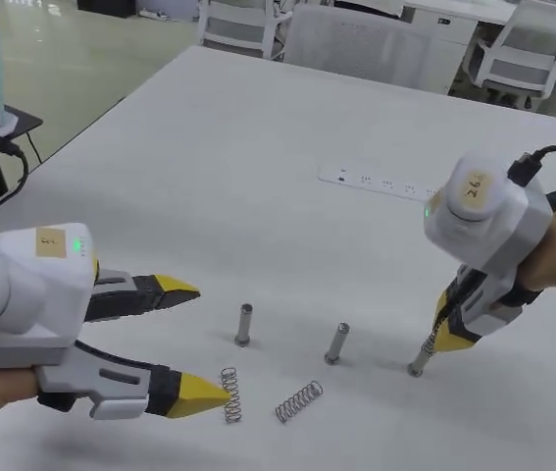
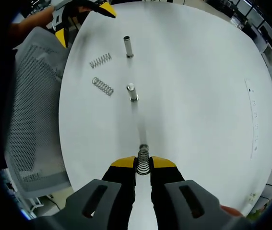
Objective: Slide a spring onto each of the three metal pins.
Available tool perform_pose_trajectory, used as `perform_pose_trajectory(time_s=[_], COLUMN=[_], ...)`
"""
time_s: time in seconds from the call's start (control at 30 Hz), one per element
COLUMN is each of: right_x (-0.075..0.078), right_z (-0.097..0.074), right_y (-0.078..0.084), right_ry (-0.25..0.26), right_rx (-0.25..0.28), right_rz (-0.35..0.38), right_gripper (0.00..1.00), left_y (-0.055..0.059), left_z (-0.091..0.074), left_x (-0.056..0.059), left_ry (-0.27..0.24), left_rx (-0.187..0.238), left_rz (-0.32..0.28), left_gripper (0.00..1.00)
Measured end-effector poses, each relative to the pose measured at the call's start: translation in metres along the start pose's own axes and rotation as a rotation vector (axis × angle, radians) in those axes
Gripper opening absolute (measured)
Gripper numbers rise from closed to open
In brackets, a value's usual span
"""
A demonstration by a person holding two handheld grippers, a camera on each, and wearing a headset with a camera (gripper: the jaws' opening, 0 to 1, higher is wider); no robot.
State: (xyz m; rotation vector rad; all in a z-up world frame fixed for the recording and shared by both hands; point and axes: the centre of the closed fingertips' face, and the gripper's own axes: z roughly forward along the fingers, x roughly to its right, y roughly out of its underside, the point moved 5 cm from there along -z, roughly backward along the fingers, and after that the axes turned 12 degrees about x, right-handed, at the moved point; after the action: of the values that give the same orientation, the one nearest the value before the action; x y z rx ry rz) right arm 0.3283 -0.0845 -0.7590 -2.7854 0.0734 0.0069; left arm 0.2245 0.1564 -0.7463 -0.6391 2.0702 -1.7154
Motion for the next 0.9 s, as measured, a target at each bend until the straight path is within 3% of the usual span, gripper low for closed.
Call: perform_pose_trajectory(time_s=[0.4, 0.9], right_x=[0.001, 0.005], right_z=[0.021, 0.032], right_y=[0.008, 0.011], right_ry=[-0.014, -0.013], right_rx=[-0.023, -0.023], right_rz=[0.003, 0.022], right_gripper=[0.09, 0.09], left_y=[0.0, -0.001], left_z=[0.001, 0.002], left_x=[0.002, 0.001], left_ry=[-0.004, -0.009], left_rx=[-0.001, 0.003], left_rz=[-0.004, -0.006], left_gripper=[0.6, 0.59])
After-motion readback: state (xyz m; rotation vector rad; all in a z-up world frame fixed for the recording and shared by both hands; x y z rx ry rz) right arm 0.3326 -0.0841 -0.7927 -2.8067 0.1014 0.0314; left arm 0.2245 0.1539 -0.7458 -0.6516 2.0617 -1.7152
